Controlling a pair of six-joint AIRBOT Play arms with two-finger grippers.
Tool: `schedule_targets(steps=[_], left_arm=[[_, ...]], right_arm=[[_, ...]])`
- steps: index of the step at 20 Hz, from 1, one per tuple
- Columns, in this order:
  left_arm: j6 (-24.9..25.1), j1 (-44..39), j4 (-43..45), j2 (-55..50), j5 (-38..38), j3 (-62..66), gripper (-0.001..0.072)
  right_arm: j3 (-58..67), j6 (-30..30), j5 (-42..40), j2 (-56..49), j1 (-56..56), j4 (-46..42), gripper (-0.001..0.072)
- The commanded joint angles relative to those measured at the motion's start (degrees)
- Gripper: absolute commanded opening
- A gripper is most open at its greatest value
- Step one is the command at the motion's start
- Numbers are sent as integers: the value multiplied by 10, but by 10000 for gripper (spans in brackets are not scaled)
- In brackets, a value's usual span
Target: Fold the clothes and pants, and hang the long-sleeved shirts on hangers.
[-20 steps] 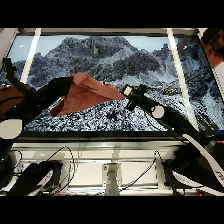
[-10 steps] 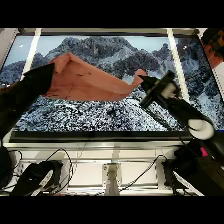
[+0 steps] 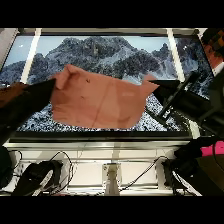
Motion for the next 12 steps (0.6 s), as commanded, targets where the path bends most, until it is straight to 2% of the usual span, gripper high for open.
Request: schedule_targets(steps=[1,4,9,12], left_arm=[[-15,1,20,-50,-33,-33,16],[-15,1,83,-126,-15,-39,16],[-15,1,107,-242,108,-39,16],[-15,1,107,-309,139,-39,17]], right_arm=[[14,39,40,-71,1,-32,12],[14,39,1,-184,0,-51,12],[14,39,-206,-346,1,-53,12],[14,39,-313,-406,1,-52,12]])
